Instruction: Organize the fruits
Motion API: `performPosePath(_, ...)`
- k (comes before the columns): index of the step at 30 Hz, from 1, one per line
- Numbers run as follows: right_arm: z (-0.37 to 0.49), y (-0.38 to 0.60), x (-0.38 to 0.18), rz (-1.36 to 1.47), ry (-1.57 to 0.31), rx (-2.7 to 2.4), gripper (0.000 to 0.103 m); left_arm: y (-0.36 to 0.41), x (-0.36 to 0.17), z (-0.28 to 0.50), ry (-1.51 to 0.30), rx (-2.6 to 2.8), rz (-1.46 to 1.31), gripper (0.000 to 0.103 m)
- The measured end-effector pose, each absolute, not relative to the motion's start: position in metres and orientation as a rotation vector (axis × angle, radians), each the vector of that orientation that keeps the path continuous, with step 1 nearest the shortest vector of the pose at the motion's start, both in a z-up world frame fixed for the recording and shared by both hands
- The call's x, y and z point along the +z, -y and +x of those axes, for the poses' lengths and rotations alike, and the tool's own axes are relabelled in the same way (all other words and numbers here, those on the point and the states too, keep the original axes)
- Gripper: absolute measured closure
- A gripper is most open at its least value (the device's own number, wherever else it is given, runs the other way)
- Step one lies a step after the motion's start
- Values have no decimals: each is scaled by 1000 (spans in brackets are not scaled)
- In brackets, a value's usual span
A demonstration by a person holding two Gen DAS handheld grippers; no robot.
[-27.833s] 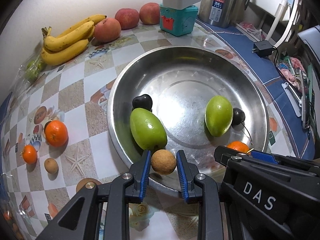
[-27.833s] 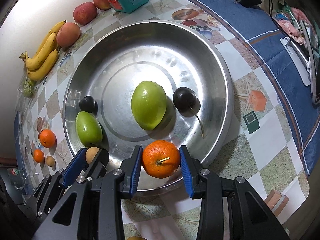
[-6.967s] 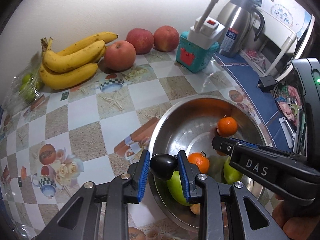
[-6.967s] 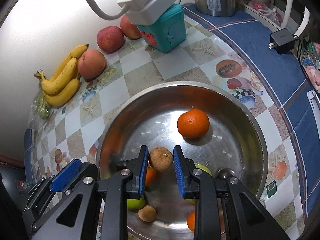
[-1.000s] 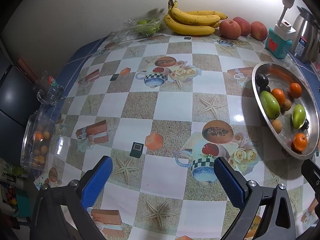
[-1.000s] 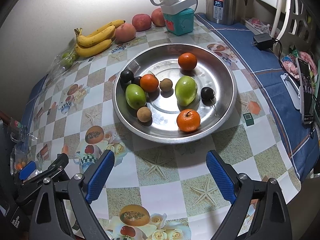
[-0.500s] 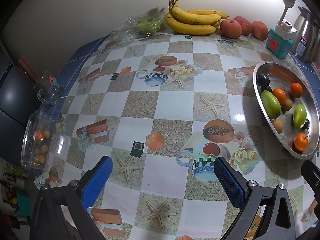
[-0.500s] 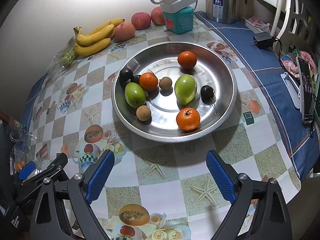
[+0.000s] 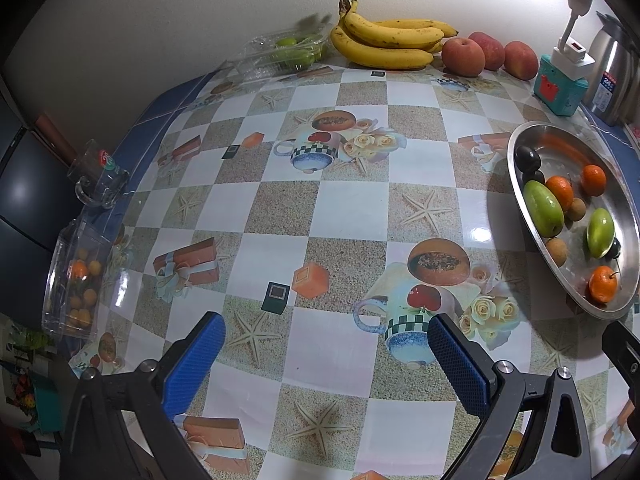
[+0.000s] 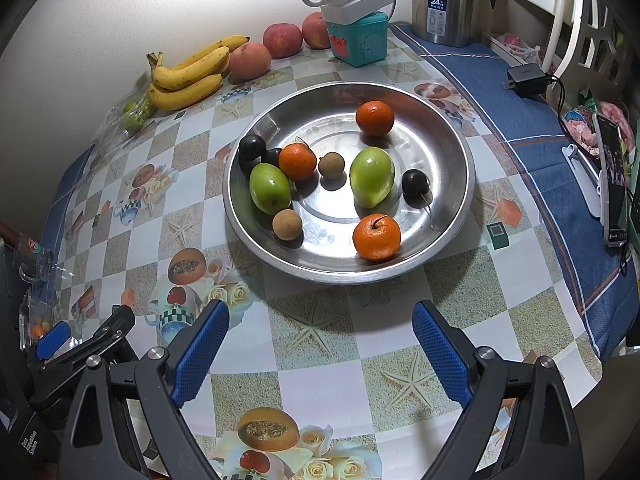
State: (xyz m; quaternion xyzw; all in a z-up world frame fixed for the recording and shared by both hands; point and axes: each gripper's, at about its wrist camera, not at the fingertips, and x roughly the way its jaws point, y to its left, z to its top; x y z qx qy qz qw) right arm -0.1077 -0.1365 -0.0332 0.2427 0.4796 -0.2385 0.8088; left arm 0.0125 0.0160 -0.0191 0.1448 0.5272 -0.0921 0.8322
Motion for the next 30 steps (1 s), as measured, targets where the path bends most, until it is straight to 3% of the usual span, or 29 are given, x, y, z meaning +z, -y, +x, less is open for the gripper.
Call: performPosePath(30, -109, 134, -38, 521, -1035, -508, 10, -16, -20, 13, -1117, -195, 311, 0)
